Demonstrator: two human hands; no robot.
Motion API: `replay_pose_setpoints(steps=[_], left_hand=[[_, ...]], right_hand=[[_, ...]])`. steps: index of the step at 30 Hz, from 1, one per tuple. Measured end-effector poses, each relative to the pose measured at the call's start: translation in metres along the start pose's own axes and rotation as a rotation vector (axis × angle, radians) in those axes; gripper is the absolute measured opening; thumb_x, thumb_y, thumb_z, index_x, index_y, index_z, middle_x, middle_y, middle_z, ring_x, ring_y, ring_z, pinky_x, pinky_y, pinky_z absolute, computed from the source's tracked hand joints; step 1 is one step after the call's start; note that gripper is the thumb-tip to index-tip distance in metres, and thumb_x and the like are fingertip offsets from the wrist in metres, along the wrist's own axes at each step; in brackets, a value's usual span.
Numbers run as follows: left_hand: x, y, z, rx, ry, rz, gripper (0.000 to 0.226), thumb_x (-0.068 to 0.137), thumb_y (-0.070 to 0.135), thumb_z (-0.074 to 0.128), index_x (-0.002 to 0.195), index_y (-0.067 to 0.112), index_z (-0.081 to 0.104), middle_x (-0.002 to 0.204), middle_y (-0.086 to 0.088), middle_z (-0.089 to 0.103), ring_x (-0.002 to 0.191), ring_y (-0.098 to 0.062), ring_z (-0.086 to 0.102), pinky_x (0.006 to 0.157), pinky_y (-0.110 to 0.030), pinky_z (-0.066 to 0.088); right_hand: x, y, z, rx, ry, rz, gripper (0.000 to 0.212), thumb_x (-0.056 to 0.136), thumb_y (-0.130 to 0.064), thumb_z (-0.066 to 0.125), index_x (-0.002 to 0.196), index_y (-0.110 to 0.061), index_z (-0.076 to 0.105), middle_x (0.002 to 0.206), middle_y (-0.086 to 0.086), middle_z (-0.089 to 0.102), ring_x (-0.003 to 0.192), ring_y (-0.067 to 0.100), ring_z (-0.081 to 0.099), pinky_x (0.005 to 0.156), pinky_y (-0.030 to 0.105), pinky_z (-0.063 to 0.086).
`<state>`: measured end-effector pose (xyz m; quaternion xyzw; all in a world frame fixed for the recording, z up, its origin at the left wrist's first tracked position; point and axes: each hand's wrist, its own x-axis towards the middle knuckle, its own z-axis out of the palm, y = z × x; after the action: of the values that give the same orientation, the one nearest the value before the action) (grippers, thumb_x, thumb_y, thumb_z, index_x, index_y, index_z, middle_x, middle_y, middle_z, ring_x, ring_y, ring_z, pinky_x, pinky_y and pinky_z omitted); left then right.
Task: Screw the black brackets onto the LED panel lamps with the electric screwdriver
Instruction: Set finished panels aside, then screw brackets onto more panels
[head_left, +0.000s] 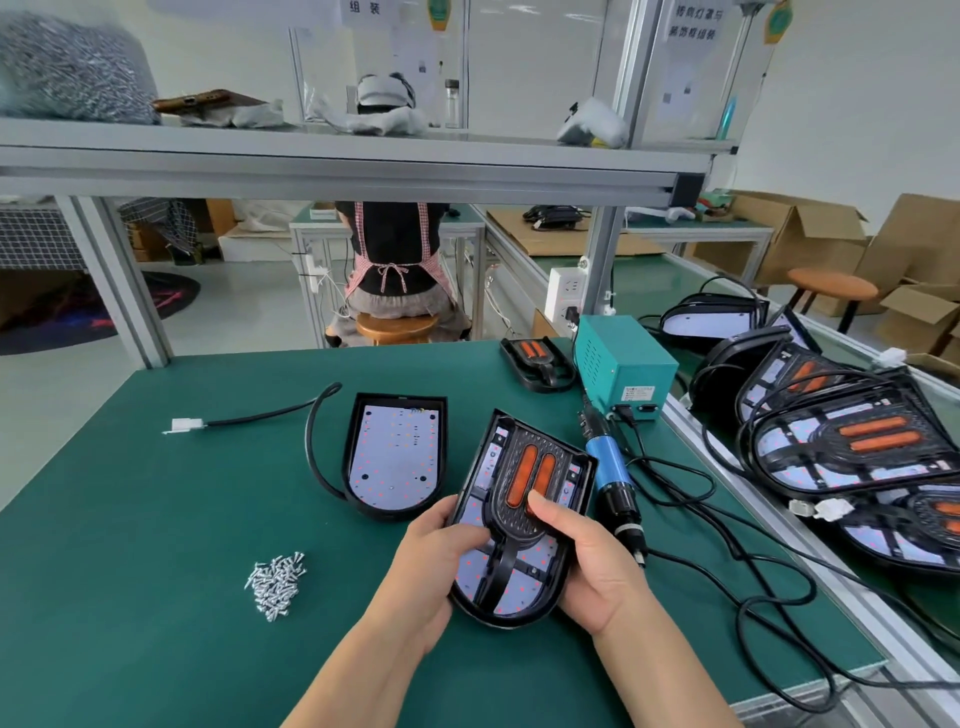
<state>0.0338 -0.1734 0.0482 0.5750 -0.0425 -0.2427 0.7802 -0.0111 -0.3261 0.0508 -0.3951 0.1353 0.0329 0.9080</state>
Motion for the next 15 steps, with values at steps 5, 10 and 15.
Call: replay_pose_setpoints(steps=[5, 10, 15], left_hand=[[0.003, -0.002, -0.002, 0.004, -0.008, -0.036, 0.041, 0.063, 0.003, 0.062, 0.102, -0.001, 0.074, 0.107, -0.027, 0.072, 0.104, -0.046, 0.068, 0.099, -0.058, 0.051], [0.001, -0.006, -0.008, -0.045, -0.093, -0.004, 0.042, 0.071, 0.009, 0.066, 0.113, 0.005, 0.073, 0.115, -0.024, 0.071, 0.11, -0.041, 0.067, 0.103, -0.056, 0.049], [-0.001, -0.015, -0.004, -0.174, 0.006, 0.127, 0.049, 0.087, 0.026, 0.07, 0.132, 0.009, 0.061, 0.126, -0.015, 0.069, 0.12, -0.032, 0.064, 0.108, -0.047, 0.044]], right_hand=[[-0.002, -0.001, -0.005, 0.022, -0.064, -0.012, 0.039, 0.076, -0.01, 0.079, 0.113, 0.003, 0.075, 0.125, 0.028, 0.066, 0.109, 0.039, 0.07, 0.085, 0.047, 0.059], [-0.002, -0.002, -0.002, 0.037, -0.099, -0.069, 0.045, 0.071, -0.009, 0.08, 0.115, 0.002, 0.074, 0.125, 0.028, 0.067, 0.108, 0.039, 0.07, 0.085, 0.047, 0.059], [-0.003, -0.001, 0.002, -0.018, -0.063, -0.129, 0.042, 0.075, -0.011, 0.079, 0.116, -0.001, 0.074, 0.125, 0.027, 0.067, 0.111, 0.039, 0.069, 0.087, 0.044, 0.059]])
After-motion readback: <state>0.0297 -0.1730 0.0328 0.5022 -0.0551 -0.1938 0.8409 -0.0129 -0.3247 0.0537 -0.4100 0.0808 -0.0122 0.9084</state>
